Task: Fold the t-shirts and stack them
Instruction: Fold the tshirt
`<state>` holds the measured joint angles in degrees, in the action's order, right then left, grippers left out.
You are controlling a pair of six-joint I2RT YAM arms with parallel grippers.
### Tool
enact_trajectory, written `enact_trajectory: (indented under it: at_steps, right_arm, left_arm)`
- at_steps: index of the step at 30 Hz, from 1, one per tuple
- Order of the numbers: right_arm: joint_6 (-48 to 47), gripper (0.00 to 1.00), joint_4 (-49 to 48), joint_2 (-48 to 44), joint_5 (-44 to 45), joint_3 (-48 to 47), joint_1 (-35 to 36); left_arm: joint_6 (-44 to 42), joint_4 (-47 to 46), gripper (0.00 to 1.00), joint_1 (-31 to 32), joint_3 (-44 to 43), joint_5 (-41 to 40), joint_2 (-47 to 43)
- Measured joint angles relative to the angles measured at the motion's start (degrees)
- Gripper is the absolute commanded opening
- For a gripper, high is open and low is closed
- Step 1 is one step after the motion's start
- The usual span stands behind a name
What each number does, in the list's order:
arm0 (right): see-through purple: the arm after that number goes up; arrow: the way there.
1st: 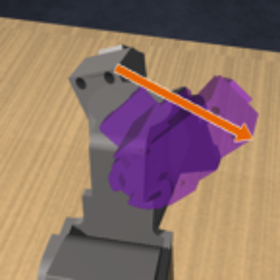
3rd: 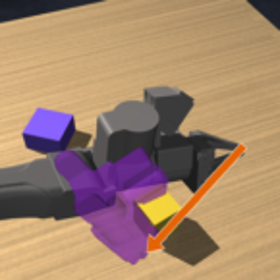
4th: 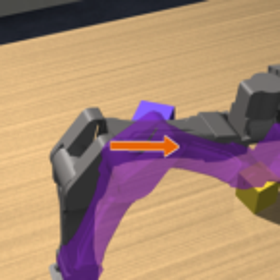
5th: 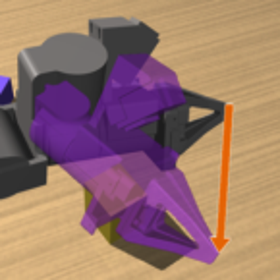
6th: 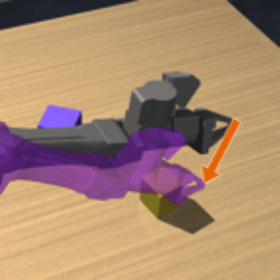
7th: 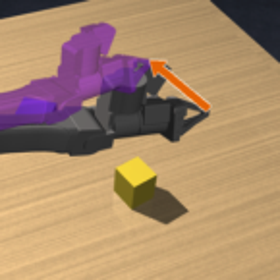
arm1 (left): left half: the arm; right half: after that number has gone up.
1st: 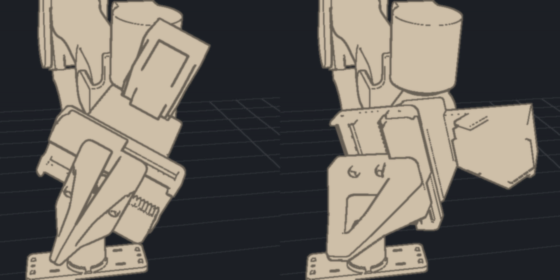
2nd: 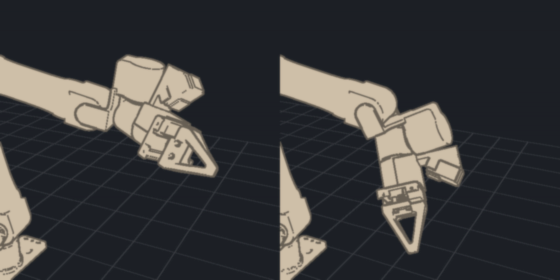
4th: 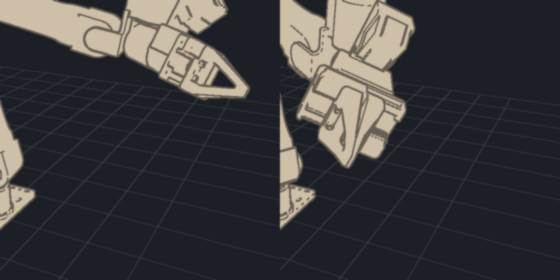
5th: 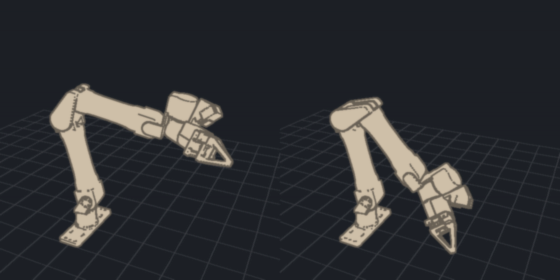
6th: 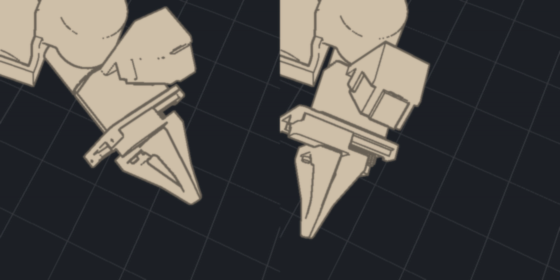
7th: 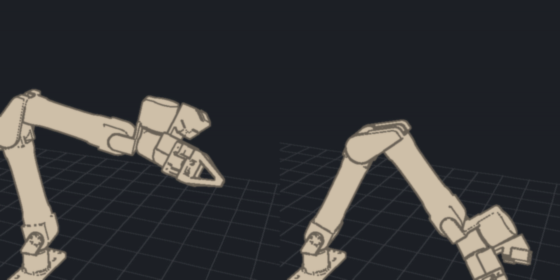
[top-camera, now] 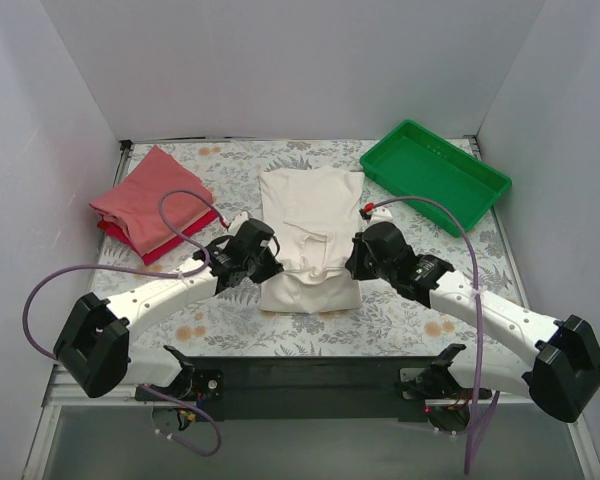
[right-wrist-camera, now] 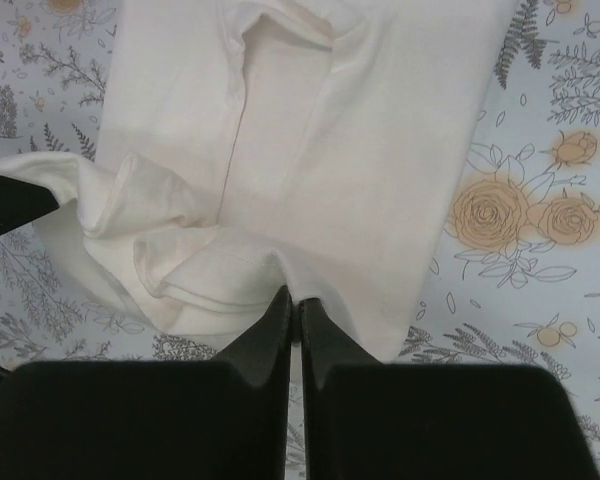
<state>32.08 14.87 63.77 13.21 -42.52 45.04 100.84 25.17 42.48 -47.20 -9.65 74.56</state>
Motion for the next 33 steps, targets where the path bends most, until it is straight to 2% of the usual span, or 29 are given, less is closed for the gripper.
enact_trajectory:
  at_steps: [12, 25, 26, 28, 29, 30, 31, 32, 33]
  right_arm:
    - [-4.07, 0.01, -3.3, 10.54, -6.62, -6.32, -9.49]
    - [-5.86, 0.01, -4.48, 21.77, -10.67, -12.63, -14.08]
    - [-5.99, 0.03, -4.52, 22.73, -11.06, -13.16, -14.47]
    - [-6.23, 0.23, -4.59, 24.5, -11.85, -14.23, -15.06]
    - [-6.32, 0.34, -4.59, 25.35, -12.44, -14.8, -15.37]
    - [-6.51, 0.53, -4.59, 26.05, -13.05, -15.34, -15.63]
    - [-6.56, 0.62, -4.57, 26.62, -13.62, -15.91, -15.82]
    - [-6.75, 0.8, -4.59, 26.95, -14.05, -16.39, -15.93]
    - [-6.86, 0.88, -4.57, 27.02, -14.45, -16.83, -16.06]
  left_arm:
    - [-7.1, -1.51, 0.0, -5.62, -9.14, 0.0, 10.01]
    - [-9.46, -1.66, 0.01, -10.51, -13.94, 1.75, 19.96]
    - [-9.57, -1.64, 0.07, -10.91, -14.23, 2.08, 20.68]
    - [-9.88, -1.62, 0.28, -11.34, -14.91, 2.71, 21.88]
    - [-10.25, -1.55, 0.47, -11.61, -15.47, 2.99, 22.56]
    - [-10.69, -1.53, 0.61, -11.76, -16.13, 3.23, 23.21]
    - [-10.97, -1.53, 0.87, -11.89, -16.74, 3.48, 23.61]
    - [-11.06, -1.57, 0.92, -11.96, -17.27, 3.69, 23.78]
    - [-10.86, -1.53, 0.92, -11.98, -17.51, 3.72, 23.78]
